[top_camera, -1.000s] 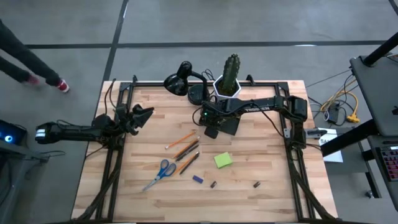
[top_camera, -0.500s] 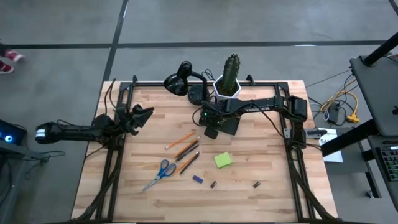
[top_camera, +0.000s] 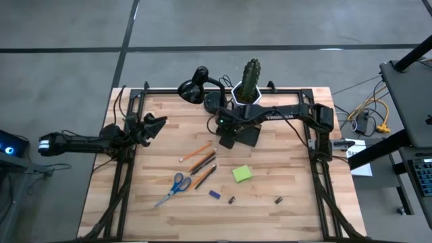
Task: Pick and place office supplies into organizer
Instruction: Put the left black binder clip into the black desk organizer
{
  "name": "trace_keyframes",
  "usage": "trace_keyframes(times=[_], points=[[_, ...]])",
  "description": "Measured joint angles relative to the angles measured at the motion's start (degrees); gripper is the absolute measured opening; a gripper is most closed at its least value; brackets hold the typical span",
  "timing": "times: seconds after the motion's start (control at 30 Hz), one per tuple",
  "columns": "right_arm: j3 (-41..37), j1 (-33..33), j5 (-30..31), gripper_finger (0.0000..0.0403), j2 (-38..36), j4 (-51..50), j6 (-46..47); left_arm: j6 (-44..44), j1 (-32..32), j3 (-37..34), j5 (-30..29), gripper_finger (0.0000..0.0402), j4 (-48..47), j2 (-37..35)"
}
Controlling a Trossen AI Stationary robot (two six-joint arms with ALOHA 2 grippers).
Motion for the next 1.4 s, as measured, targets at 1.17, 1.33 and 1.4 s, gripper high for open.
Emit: trace_keyframes(times=[1.17, 1.33, 1.4], points=[[18.33, 14.1, -4.71, 0.0126, -6.32, -26.49, 37.31, -0.02, 0.0, -0.13, 0.0, 0.0128, -0.01, 0.17], [18.4, 16.51, -9.21, 0.013, -6.3, -27.58, 43.06, -0.05, 0.0, -0.13, 0.0, 0.0128, 0.0, 0.17], [18.38, 17.79, -10.58, 0.013, -6.3, -29.49, 46.24, -0.05, 0.0, -0.13, 0.0, 0.0128, 0.0, 0.19]])
